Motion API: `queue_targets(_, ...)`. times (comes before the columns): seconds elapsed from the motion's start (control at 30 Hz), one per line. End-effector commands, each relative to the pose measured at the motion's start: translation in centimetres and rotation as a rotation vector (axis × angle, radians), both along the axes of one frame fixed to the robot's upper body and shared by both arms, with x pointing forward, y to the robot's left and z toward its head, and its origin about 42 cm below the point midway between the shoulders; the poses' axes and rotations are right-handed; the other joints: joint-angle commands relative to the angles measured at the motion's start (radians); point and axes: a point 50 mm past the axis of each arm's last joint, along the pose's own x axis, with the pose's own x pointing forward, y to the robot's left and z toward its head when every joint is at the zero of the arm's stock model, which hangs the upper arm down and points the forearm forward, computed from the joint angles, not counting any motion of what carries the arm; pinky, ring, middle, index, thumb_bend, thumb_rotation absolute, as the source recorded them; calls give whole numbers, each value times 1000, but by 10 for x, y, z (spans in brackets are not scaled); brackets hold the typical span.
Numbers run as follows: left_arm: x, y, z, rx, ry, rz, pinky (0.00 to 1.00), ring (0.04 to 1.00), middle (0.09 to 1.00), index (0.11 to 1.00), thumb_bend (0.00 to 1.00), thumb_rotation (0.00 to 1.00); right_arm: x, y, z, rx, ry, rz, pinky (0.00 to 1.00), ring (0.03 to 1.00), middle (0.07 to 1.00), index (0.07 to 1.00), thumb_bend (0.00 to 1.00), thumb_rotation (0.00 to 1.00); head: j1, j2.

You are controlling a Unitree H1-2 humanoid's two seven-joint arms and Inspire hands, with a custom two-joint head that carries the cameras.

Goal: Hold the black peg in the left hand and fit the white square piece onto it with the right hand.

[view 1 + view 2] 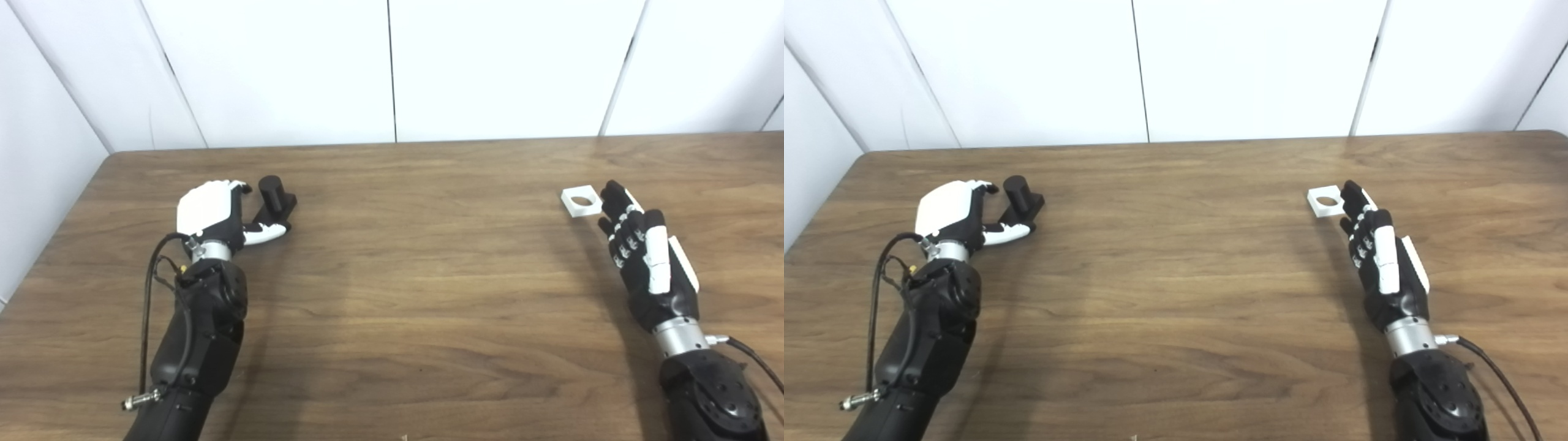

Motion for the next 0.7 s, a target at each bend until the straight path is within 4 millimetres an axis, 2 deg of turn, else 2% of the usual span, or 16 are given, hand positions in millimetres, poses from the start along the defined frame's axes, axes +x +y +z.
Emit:
queue_targets(0.0,16,0,38,19,-87,-6,989,976,914,789,761,482,-30,14,-55,65,166,-11,1000,1000,964,942,606,1000,1,0)
queue_targets(0.27,17,-2,39,29,-36,-18,944,953,893,777,758,441,-31,15,-56,66,167,-10,1000,1000,962,939,609,1000,0,0)
queue_targets(0.67,19,-4,34,69,-25,-23,949,954,890,773,761,387,-32,14,-56,67,163,-5,1000,1000,966,948,624,1000,-1,2)
